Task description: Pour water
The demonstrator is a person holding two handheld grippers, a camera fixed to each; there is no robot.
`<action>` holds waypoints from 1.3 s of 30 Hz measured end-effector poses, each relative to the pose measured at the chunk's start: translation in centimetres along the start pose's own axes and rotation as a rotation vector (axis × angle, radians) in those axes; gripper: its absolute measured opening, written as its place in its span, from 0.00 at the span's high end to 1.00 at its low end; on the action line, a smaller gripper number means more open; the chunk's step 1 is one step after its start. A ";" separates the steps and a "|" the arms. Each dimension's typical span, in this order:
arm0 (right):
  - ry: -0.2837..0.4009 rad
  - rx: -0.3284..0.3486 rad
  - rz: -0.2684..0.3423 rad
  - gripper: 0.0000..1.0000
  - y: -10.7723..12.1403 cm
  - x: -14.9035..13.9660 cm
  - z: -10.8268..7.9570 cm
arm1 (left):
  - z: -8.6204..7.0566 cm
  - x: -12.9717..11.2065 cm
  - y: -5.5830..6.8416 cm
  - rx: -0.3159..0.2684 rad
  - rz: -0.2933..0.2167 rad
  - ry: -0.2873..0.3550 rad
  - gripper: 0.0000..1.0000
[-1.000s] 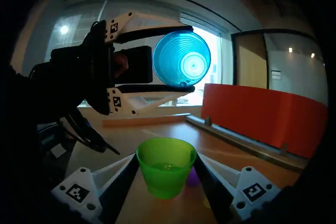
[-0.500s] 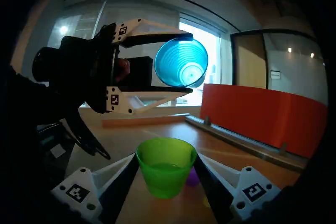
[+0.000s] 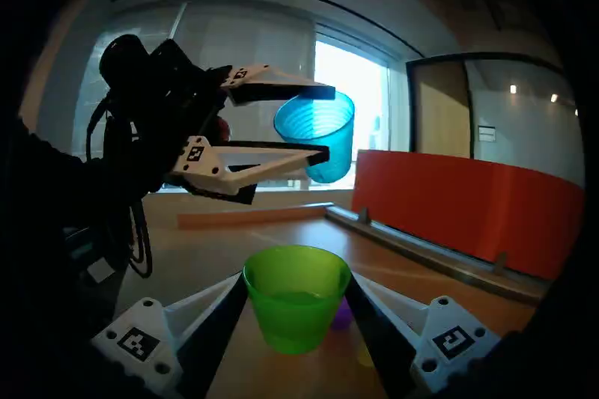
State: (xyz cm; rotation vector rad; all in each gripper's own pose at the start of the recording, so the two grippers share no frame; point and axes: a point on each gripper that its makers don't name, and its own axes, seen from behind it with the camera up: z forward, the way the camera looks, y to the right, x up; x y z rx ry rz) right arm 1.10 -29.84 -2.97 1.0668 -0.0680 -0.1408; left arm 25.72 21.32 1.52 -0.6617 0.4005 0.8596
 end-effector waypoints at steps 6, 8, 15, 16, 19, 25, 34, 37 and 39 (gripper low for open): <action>0.003 -0.006 0.001 0.09 0.0 0.0 -0.3 | -0.4 -0.9 -0.2 0.003 -0.151 -0.004 0.10; 0.002 -0.007 -0.001 0.09 0.1 0.0 -0.3 | -0.4 -1.3 -0.2 0.006 -0.189 -0.013 0.10; 0.002 -0.014 0.000 0.09 0.3 0.2 -0.5 | -0.1 -3.1 0.1 0.009 -0.364 -0.055 0.10; 0.002 -0.014 0.000 0.09 0.3 0.2 -0.6 | -0.2 -3.1 0.1 0.011 -0.387 -0.054 0.10; 0.003 -0.014 0.000 0.09 0.3 0.4 -0.6 | -0.2 -3.2 0.0 0.015 -0.456 -0.051 0.10; 0.002 -0.016 -0.003 0.09 0.4 0.4 -0.6 | -0.4 -3.6 -0.2 0.019 -0.601 -0.055 0.10; 0.003 -0.022 -0.003 0.09 0.6 0.3 -0.9 | -0.7 -3.5 -0.4 -0.004 -0.796 -0.032 0.10; 0.004 -0.024 0.000 0.09 0.7 0.2 -1.0 | -0.8 -3.8 -0.6 0.000 -0.805 -0.035 0.10; 0.005 -0.023 0.003 0.09 0.7 0.2 -1.0 | -1.0 -4.1 -0.7 0.006 -0.797 -0.045 0.10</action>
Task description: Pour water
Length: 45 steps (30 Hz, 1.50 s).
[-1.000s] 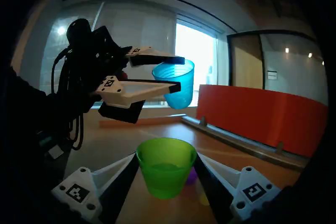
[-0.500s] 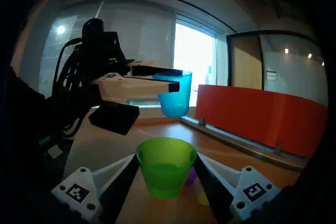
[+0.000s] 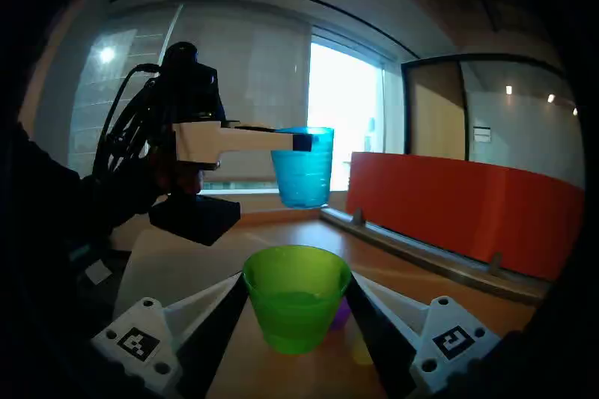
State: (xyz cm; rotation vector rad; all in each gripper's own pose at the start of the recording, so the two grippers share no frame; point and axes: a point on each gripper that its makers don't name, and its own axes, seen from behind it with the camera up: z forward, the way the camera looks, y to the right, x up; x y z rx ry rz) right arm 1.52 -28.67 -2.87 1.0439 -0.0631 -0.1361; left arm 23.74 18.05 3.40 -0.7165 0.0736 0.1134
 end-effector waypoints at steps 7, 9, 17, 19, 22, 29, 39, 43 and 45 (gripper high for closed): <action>-0.012 -0.004 0.006 0.09 0.2 0.0 -0.2 | -0.4 -1.5 0.0 -0.002 0.024 -0.042 0.10; -0.018 -0.004 0.009 0.09 0.3 0.0 -0.2 | -0.5 -2.0 0.1 -0.008 0.020 -0.054 0.10; -0.052 -0.009 0.015 0.09 0.8 -0.2 -0.7 | -0.9 -4.6 0.5 -0.029 0.009 -0.109 0.10; -0.063 -0.009 0.016 0.09 0.9 -0.4 -0.8 | -0.9 -5.1 0.5 -0.031 0.007 -0.120 0.09; -0.081 -0.009 0.017 0.09 1.1 -0.7 -1.0 | -1.1 -5.9 0.6 -0.037 -0.002 -0.135 0.09; -0.120 -0.019 0.026 0.09 1.7 -1.8 -1.6 | -1.4 -7.8 1.0 -0.050 -0.013 -0.166 0.09; -0.170 -0.018 0.040 0.09 2.3 -3.5 -2.4 | -1.3 -10.3 2.1 -0.082 -0.007 -0.212 0.09; -0.192 -0.017 0.036 0.09 2.5 -4.1 -2.7 | -1.3 -11.5 2.4 -0.091 -0.002 -0.238 0.09; -0.200 -0.016 0.038 0.09 2.7 -4.3 -2.8 | -1.2 -12.1 2.5 -0.095 -0.001 -0.248 0.09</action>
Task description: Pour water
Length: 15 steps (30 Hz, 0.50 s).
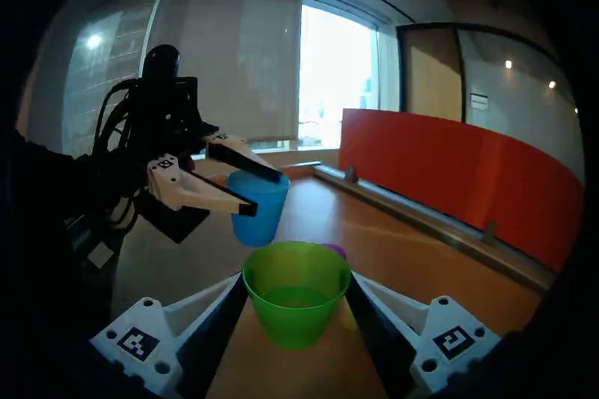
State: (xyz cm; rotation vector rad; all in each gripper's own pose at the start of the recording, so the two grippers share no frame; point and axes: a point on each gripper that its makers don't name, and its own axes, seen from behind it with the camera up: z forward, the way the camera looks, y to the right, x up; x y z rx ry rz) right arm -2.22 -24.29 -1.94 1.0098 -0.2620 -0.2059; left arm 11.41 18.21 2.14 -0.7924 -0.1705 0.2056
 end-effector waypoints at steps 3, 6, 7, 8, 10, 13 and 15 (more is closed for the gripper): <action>-0.012 0.001 0.007 0.09 0.3 -0.4 -0.1 | 0.3 -0.6 0.3 -0.010 -0.002 -0.011 0.09; -0.030 -0.001 0.009 0.09 0.7 -0.9 -0.2 | 0.7 -1.1 0.7 -0.021 -0.001 -0.021 0.09; -0.035 -0.002 0.007 0.09 0.8 -1.1 -0.2 | 0.8 -1.3 0.8 -0.024 -0.001 -0.026 0.09; -0.042 -0.003 0.004 0.09 0.8 -1.3 -0.2 | 0.9 -1.5 0.9 -0.027 0.000 -0.031 0.09; -0.053 -0.002 0.001 0.09 0.9 -1.5 -0.1 | 1.2 -2.0 1.1 -0.030 0.002 -0.042 0.09; -0.067 0.001 -0.001 0.09 1.0 -2.0 -0.1 | 1.5 -2.7 1.4 -0.035 0.003 -0.058 0.09; -0.074 0.002 -0.001 0.09 1.1 -2.3 -0.1 | 1.7 -3.2 1.6 -0.041 0.004 -0.068 0.09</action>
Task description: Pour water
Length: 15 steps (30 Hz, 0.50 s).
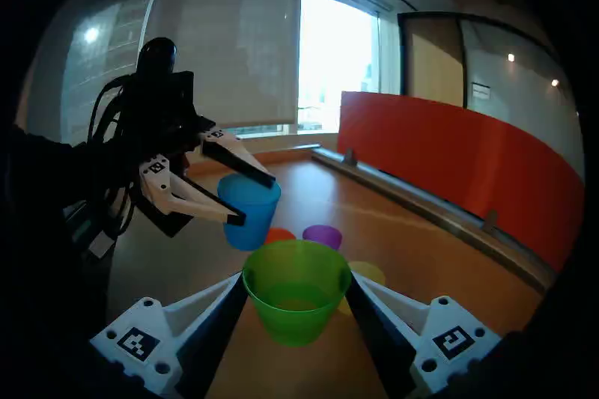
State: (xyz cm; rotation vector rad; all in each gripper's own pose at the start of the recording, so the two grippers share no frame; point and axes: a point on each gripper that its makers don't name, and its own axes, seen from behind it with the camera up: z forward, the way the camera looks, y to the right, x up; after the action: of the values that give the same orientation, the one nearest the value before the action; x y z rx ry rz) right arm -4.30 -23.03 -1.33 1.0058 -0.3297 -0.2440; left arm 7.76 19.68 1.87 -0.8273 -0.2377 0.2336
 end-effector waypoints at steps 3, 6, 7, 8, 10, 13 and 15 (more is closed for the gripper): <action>-0.014 0.003 0.004 0.09 0.1 -0.6 0.1 | 0.3 -0.7 0.5 -0.011 0.002 -0.011 0.09; -0.030 0.008 0.005 0.09 0.0 -1.1 0.4 | 0.5 -1.3 0.9 -0.017 0.002 -0.023 0.09; -0.036 0.010 0.005 0.09 0.0 -1.3 0.5 | 0.6 -1.6 1.0 -0.020 0.001 -0.028 0.09; -0.042 0.012 0.005 0.09 0.0 -1.5 0.6 | 0.7 -1.9 1.2 -0.022 0.000 -0.034 0.09; -0.052 0.015 0.006 0.09 0.0 -1.8 0.7 | 0.9 -2.4 1.4 -0.027 -0.001 -0.046 0.09; -0.068 0.020 0.006 0.09 0.0 -2.4 0.9 | 1.2 -3.2 1.7 -0.035 -0.002 -0.061 0.09; -0.078 0.024 0.006 0.09 0.0 -2.8 1.0 | 1.4 -3.7 1.9 -0.040 0.000 -0.070 0.09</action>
State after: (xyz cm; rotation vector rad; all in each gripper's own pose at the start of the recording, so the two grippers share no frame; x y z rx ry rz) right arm -7.24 -22.87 -1.25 1.0209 -0.4072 -0.2745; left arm 3.65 20.82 0.95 -0.8599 -0.3085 0.2585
